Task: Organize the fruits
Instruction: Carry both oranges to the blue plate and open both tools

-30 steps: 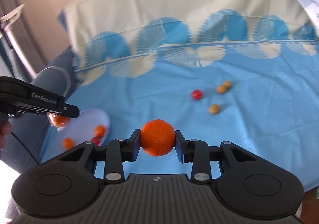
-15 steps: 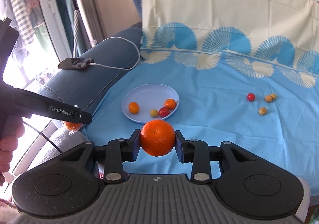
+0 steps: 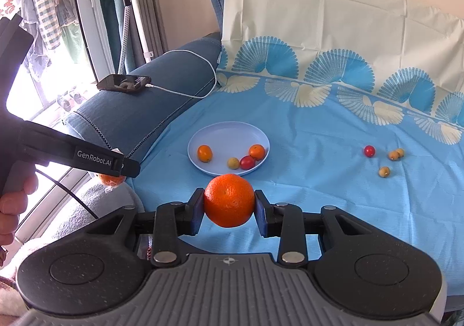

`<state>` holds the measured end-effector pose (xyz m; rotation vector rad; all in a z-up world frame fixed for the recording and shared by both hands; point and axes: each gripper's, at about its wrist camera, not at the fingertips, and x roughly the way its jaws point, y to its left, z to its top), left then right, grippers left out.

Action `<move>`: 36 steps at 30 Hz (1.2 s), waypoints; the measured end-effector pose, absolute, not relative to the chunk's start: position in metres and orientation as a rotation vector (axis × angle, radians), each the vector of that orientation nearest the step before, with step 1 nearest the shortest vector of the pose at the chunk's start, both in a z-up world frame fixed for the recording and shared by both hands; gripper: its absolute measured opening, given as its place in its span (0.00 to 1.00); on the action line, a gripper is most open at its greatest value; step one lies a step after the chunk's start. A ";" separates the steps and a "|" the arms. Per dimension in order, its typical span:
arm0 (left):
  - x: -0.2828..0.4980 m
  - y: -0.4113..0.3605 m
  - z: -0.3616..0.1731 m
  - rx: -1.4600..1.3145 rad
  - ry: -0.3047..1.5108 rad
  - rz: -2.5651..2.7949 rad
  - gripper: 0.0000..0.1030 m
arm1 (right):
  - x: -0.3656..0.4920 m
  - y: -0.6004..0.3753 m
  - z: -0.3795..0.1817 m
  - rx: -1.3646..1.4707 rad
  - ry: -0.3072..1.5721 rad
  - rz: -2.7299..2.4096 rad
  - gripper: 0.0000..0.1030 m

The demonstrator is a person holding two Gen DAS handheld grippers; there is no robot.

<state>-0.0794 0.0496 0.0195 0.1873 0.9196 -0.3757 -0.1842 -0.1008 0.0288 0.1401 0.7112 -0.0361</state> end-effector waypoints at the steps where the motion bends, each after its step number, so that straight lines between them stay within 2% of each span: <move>1: -0.079 0.049 0.019 0.188 0.919 -0.375 0.40 | -0.183 -0.100 0.029 0.138 0.712 -0.034 0.36; 20: -0.047 0.043 -0.002 0.190 0.994 -0.373 0.40 | -0.159 -0.104 0.011 0.148 0.796 -0.030 0.36; 36: 0.029 0.020 -0.036 0.234 1.085 -0.326 0.40 | -0.087 -0.123 -0.029 0.208 0.889 -0.010 0.36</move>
